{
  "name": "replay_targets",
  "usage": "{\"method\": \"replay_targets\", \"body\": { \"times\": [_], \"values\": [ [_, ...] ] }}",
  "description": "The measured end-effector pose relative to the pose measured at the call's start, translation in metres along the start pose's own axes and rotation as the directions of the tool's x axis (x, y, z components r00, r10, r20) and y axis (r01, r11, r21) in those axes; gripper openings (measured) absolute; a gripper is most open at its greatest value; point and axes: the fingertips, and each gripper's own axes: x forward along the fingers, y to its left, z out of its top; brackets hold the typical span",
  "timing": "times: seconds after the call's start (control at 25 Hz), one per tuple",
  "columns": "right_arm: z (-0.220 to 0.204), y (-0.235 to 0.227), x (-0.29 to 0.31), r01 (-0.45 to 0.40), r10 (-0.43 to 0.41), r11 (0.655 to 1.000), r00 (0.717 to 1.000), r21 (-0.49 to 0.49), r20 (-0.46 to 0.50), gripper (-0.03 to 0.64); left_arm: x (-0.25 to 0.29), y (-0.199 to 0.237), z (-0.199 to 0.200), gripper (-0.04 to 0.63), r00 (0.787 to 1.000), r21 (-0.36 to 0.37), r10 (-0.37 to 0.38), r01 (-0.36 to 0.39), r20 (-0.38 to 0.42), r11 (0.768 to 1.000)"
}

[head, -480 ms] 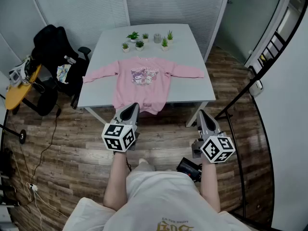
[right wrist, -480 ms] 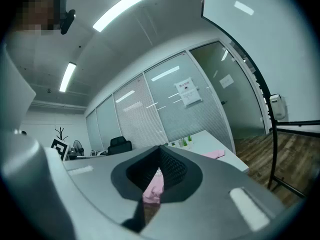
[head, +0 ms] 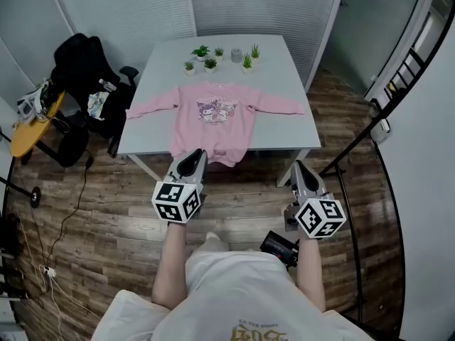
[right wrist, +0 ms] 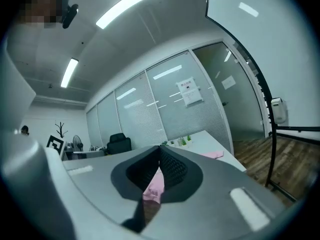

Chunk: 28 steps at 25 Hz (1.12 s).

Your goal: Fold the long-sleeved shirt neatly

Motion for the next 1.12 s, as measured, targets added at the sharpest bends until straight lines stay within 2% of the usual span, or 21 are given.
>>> {"method": "replay_targets", "body": {
  "times": [0.04, 0.08, 0.12, 0.16, 0.28, 0.4, 0.72, 0.96, 1.12],
  "values": [
    [-0.005, -0.001, 0.002, 0.003, -0.004, 1.000, 1.000, -0.024, -0.028, 0.012, 0.002, -0.005, 0.001, 0.140, 0.999, -0.027, -0.030, 0.030, 0.015, 0.999],
    [-0.012, -0.003, 0.004, 0.004, -0.007, 0.999, 0.998, -0.049, -0.066, 0.133, 0.004, -0.009, 0.000, 0.268, 0.998, -0.063, -0.064, 0.065, 0.021, 0.996],
    [-0.019, -0.005, 0.005, 0.006, -0.013, 0.997, 0.995, -0.074, -0.101, 0.240, 0.006, -0.013, -0.001, 0.340, 0.996, -0.093, -0.090, 0.091, 0.022, 0.992],
    [-0.025, -0.007, 0.005, 0.013, -0.025, 0.995, 0.992, -0.095, -0.125, 0.266, 0.008, -0.017, -0.002, 0.359, 0.995, -0.104, -0.103, 0.104, 0.021, 0.989],
    [-0.029, -0.011, 0.001, 0.027, -0.044, 0.992, 0.989, -0.124, -0.141, 0.270, 0.010, -0.024, -0.003, 0.359, 0.994, -0.082, -0.105, 0.105, 0.008, 0.991],
    [-0.030, -0.015, -0.005, 0.029, -0.046, 0.993, 0.988, -0.118, -0.146, 0.268, 0.011, -0.031, -0.007, 0.357, 0.995, -0.078, -0.102, 0.101, -0.006, 0.992],
    [-0.033, -0.035, -0.011, 0.062, -0.075, 0.994, 0.986, -0.087, -0.152, 0.258, 0.026, -0.042, -0.020, 0.350, 0.992, -0.003, -0.104, 0.104, -0.078, 0.995],
    [-0.032, -0.062, 0.000, 0.093, -0.103, 0.993, 0.984, -0.073, -0.148, 0.255, 0.067, -0.052, -0.032, 0.348, 0.983, 0.020, -0.137, 0.141, -0.119, 0.990],
    [-0.035, -0.090, 0.026, 0.114, -0.123, 0.991, 0.978, -0.064, -0.170, 0.253, 0.112, -0.047, -0.038, 0.347, 0.976, -0.003, -0.165, 0.167, -0.142, 0.986]
  ]
}}
